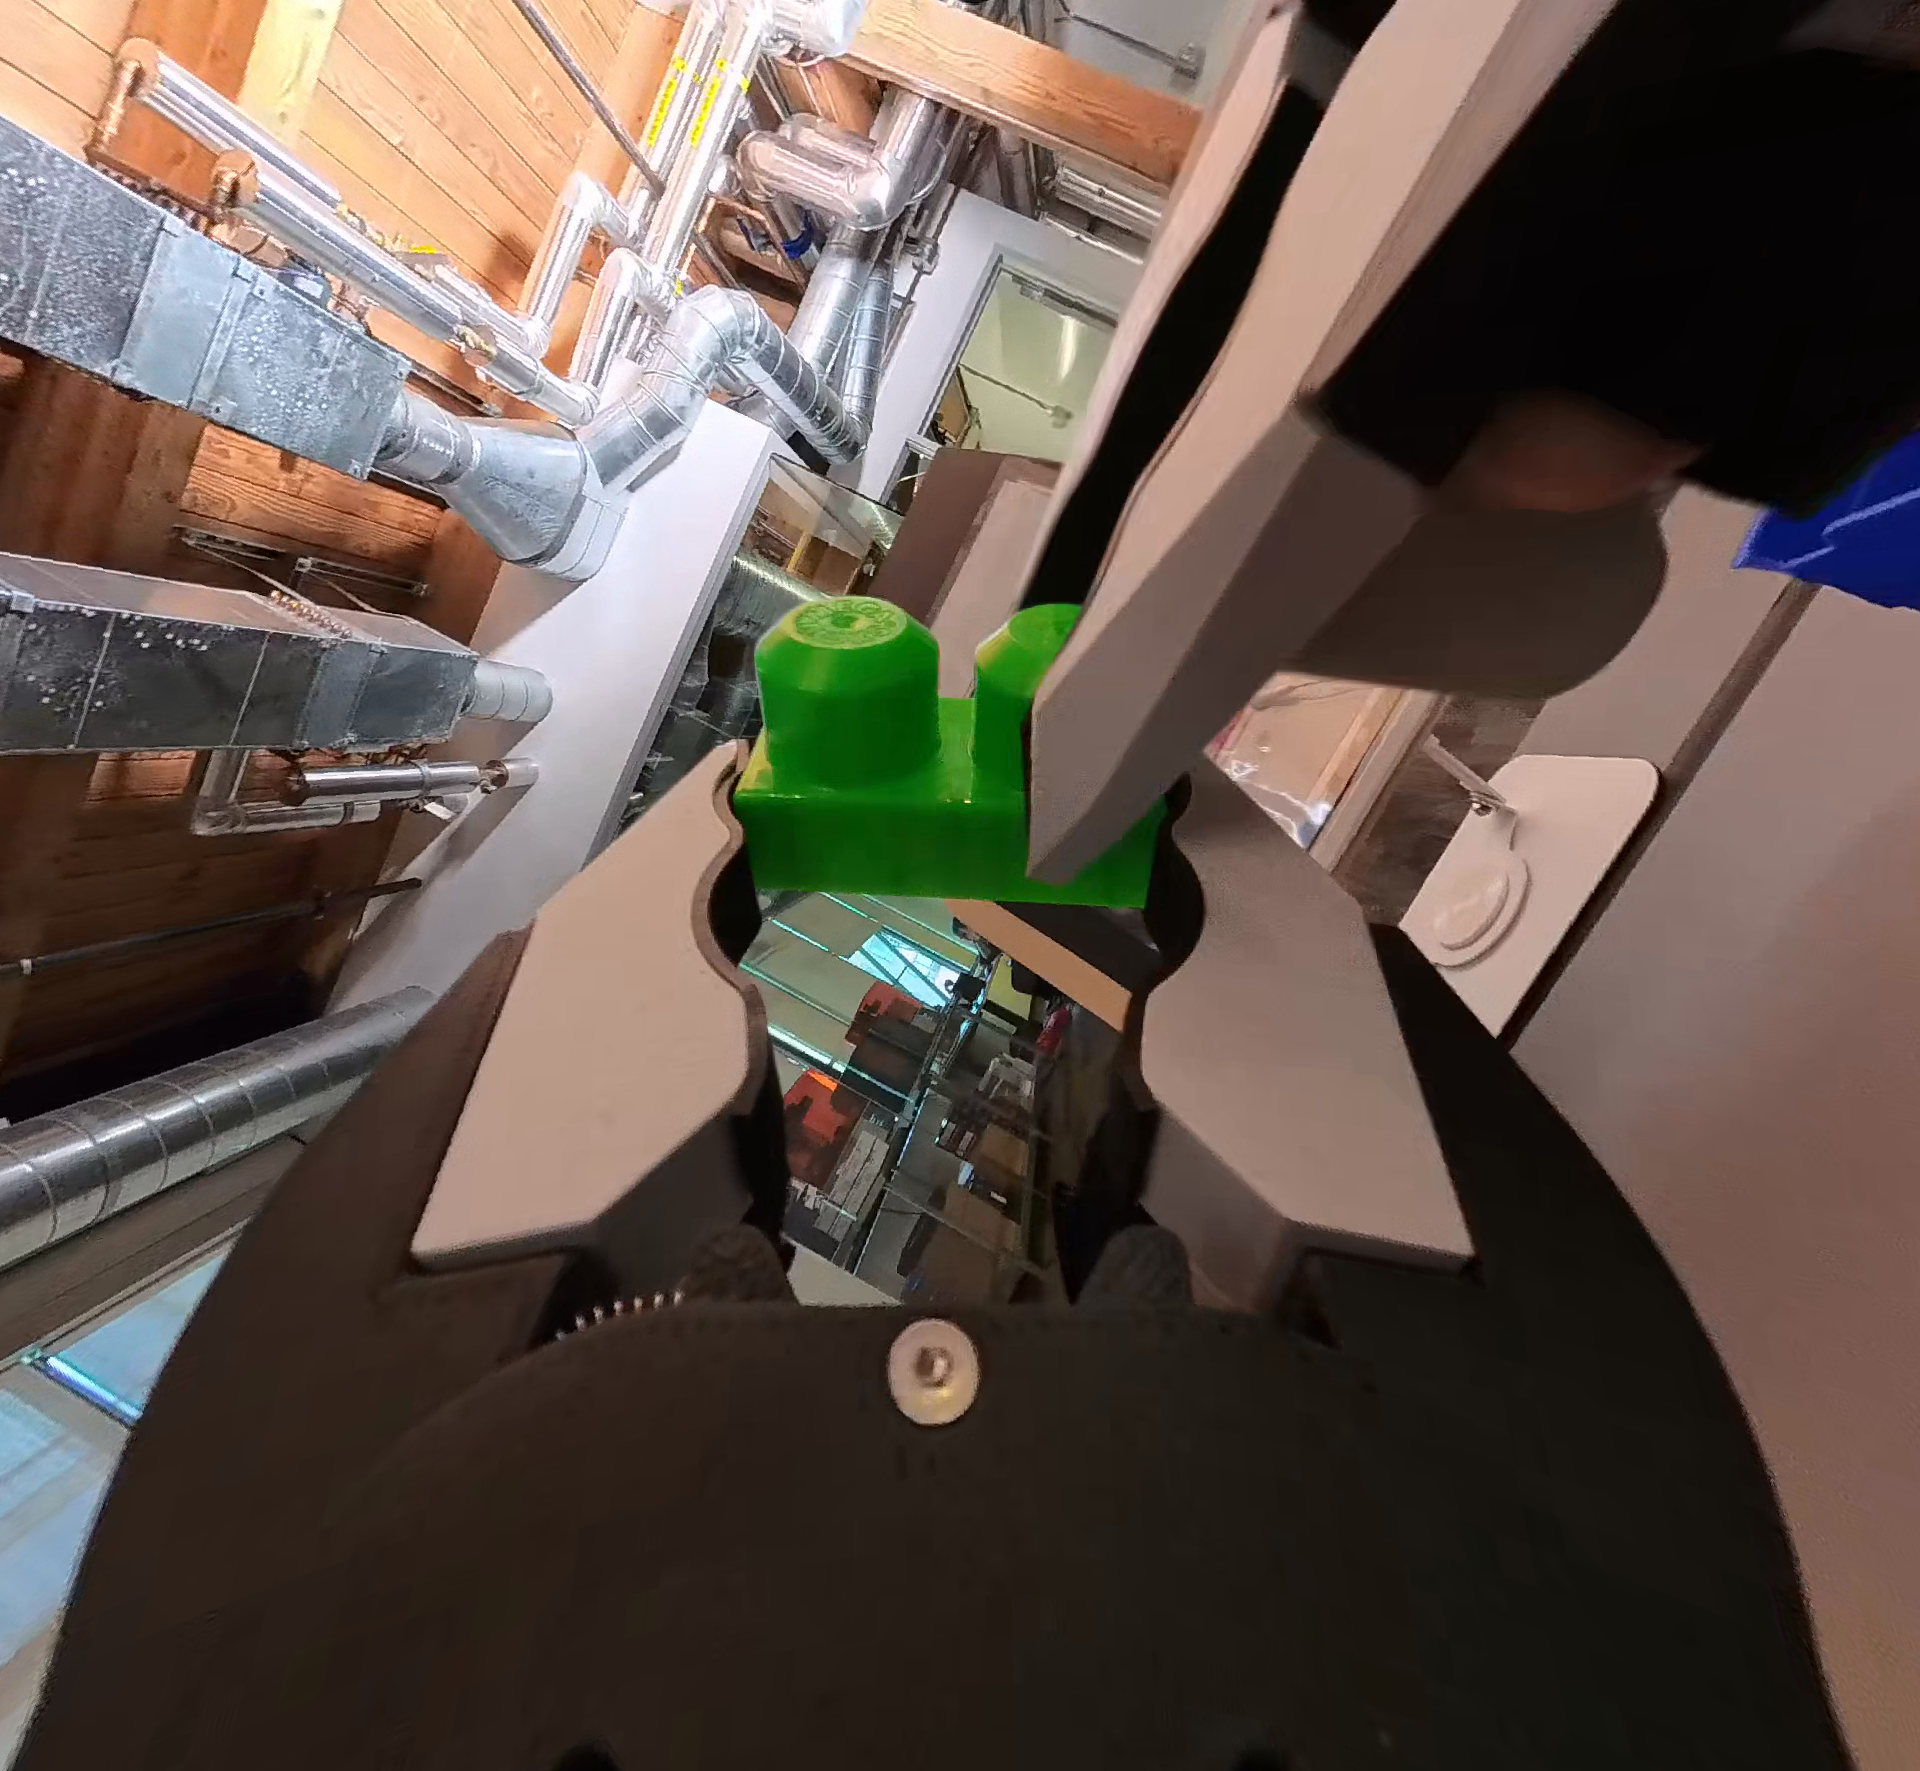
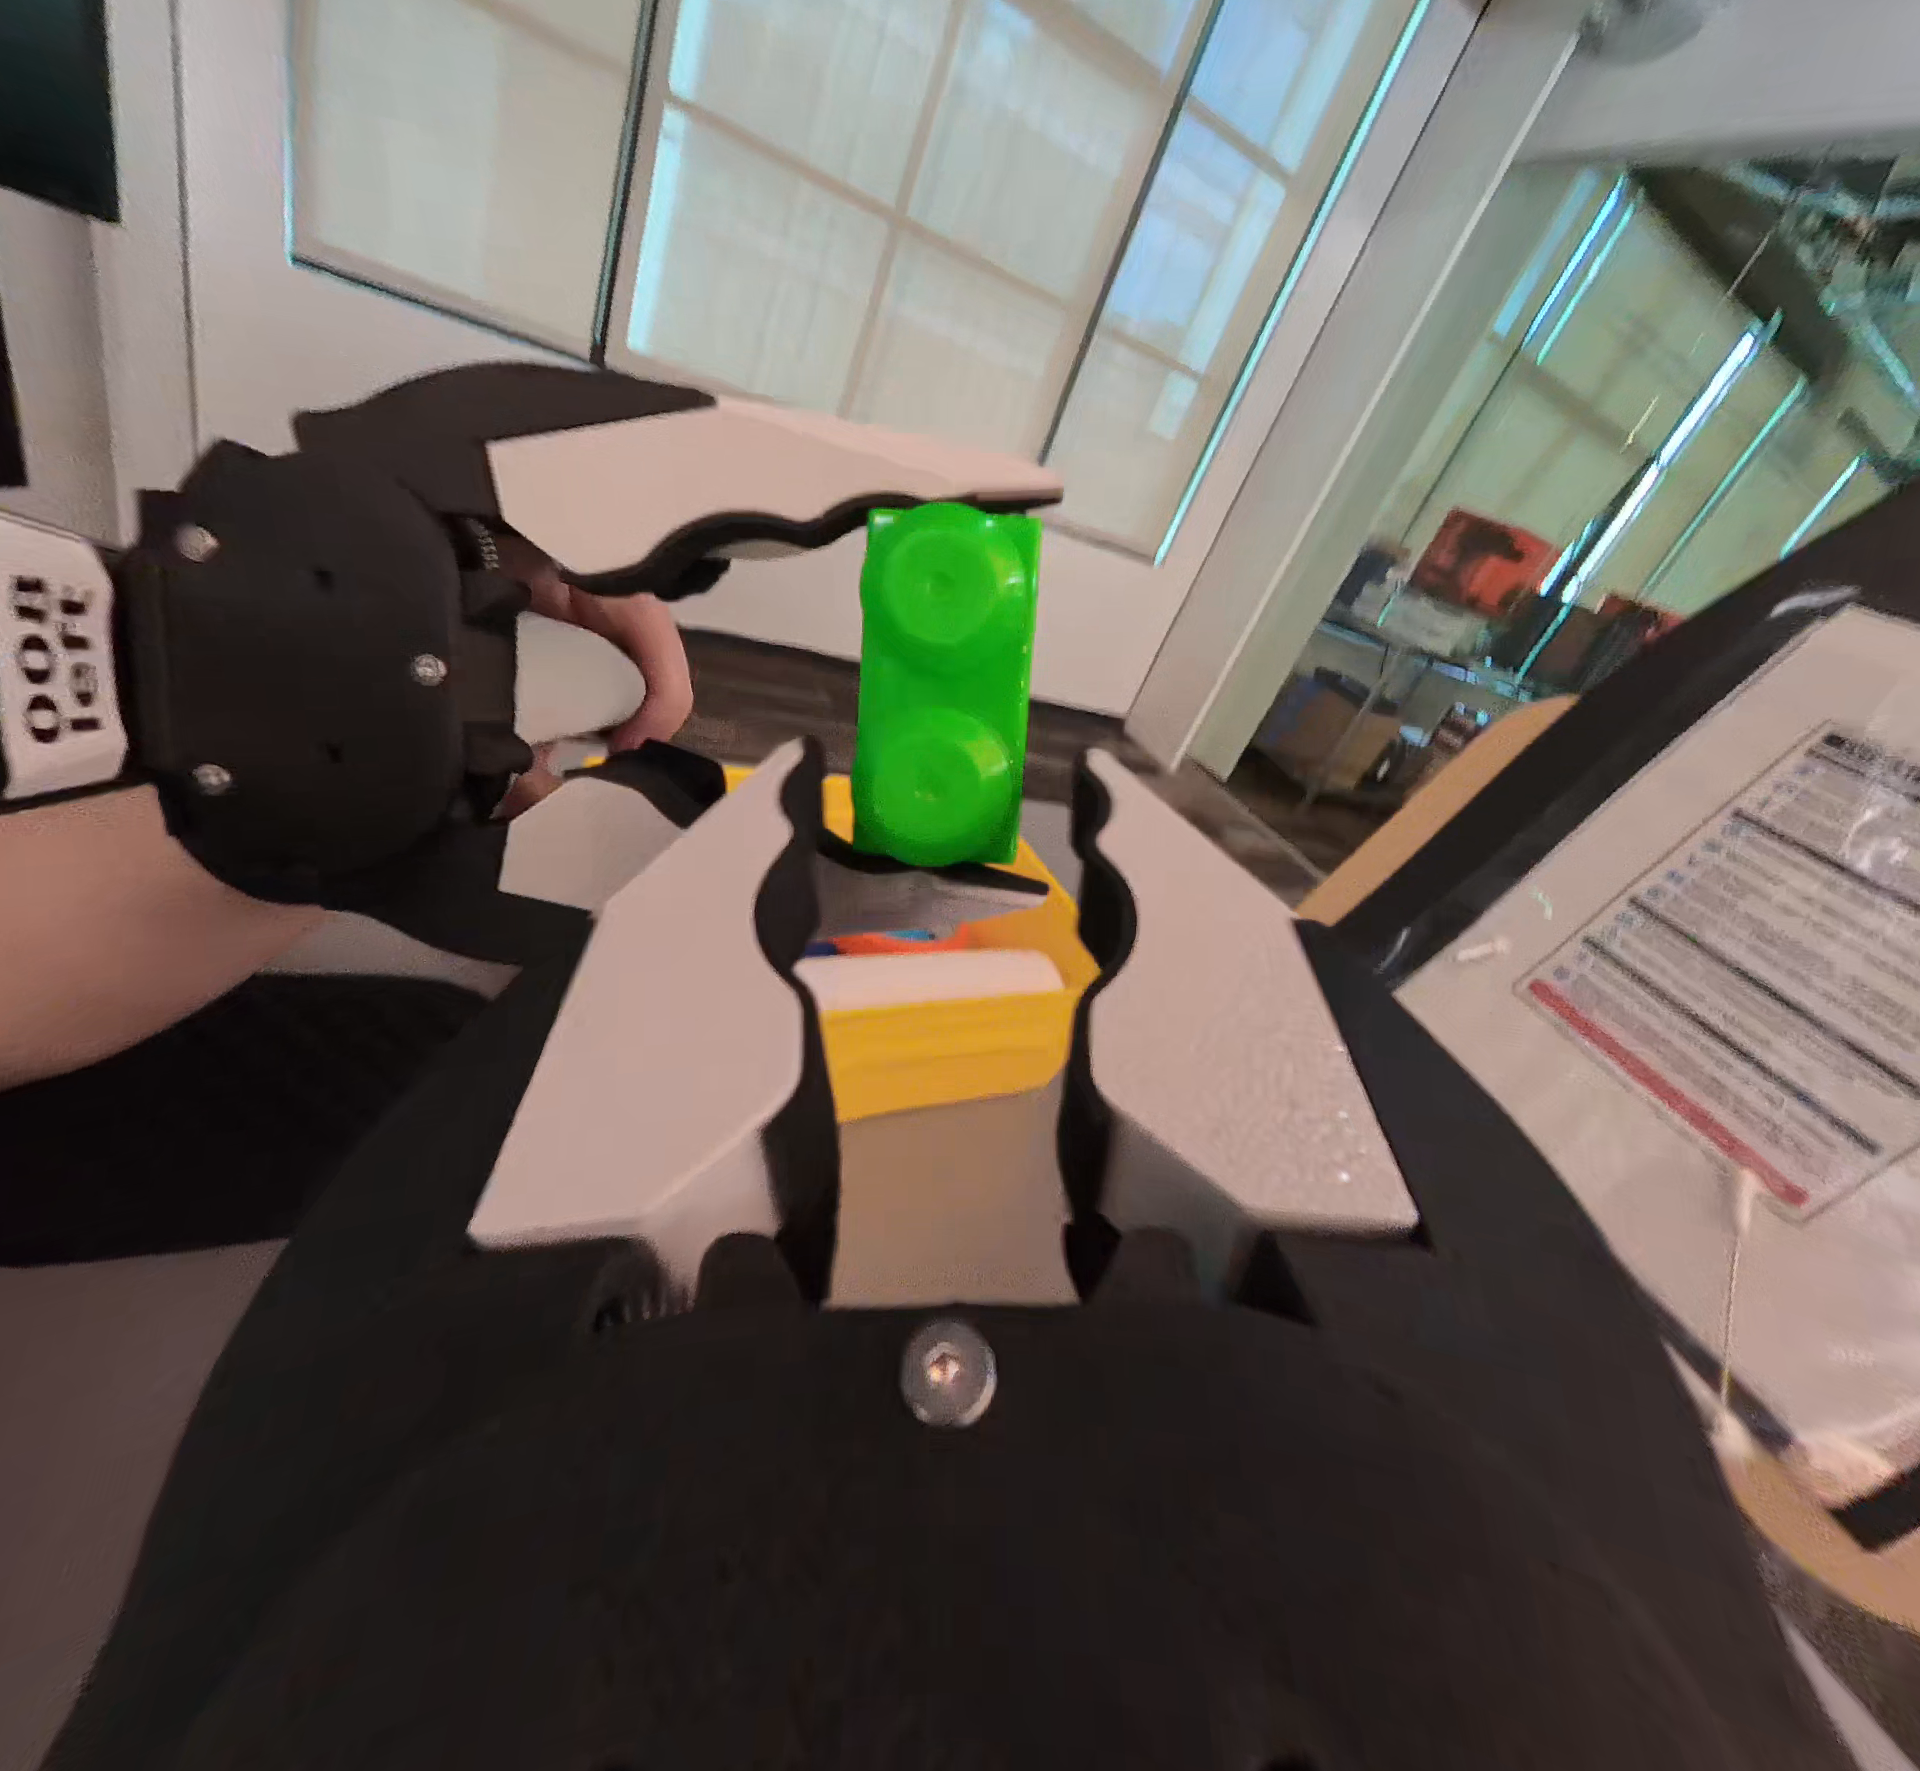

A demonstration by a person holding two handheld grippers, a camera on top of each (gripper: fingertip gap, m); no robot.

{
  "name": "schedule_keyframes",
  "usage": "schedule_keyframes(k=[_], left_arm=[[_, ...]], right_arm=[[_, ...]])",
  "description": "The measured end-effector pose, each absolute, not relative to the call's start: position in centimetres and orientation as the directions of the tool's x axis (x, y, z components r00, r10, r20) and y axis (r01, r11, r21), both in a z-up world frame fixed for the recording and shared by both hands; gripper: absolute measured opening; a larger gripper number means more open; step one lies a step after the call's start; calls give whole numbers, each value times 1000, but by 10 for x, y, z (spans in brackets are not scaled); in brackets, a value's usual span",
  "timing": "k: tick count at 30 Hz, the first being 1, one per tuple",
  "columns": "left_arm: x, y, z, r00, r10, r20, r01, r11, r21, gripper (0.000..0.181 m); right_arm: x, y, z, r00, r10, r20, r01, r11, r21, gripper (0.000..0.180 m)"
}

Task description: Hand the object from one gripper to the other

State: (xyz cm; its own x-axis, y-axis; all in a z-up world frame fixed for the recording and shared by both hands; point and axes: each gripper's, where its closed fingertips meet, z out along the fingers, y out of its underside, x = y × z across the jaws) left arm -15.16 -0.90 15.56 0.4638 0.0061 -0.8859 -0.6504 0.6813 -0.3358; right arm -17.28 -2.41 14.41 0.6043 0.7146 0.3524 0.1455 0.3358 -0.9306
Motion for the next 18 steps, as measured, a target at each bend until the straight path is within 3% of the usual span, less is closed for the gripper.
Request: schedule_keyframes(k=[4,9,14,18], left_arm=[[-149,-5,146,436,-50,-899,-656,665,-356,74],[-138,-10,131,398,-244,-884,-574,686,-448,74],[-125,-24,110,302,-437,-847,-513,675,-531,79],[-122,-20,95,262,-478,-838,-540,647,-538,75]], right_arm=[[-176,-17,132,592,769,241,124,208,-970,31],[-170,-22,118,427,902,-53,11,-63,-998,32],[-141,-39,110,201,919,-340,-33,-341,-940,32],[-118,-51,94,128,870,-477,23,-483,-875,32]])
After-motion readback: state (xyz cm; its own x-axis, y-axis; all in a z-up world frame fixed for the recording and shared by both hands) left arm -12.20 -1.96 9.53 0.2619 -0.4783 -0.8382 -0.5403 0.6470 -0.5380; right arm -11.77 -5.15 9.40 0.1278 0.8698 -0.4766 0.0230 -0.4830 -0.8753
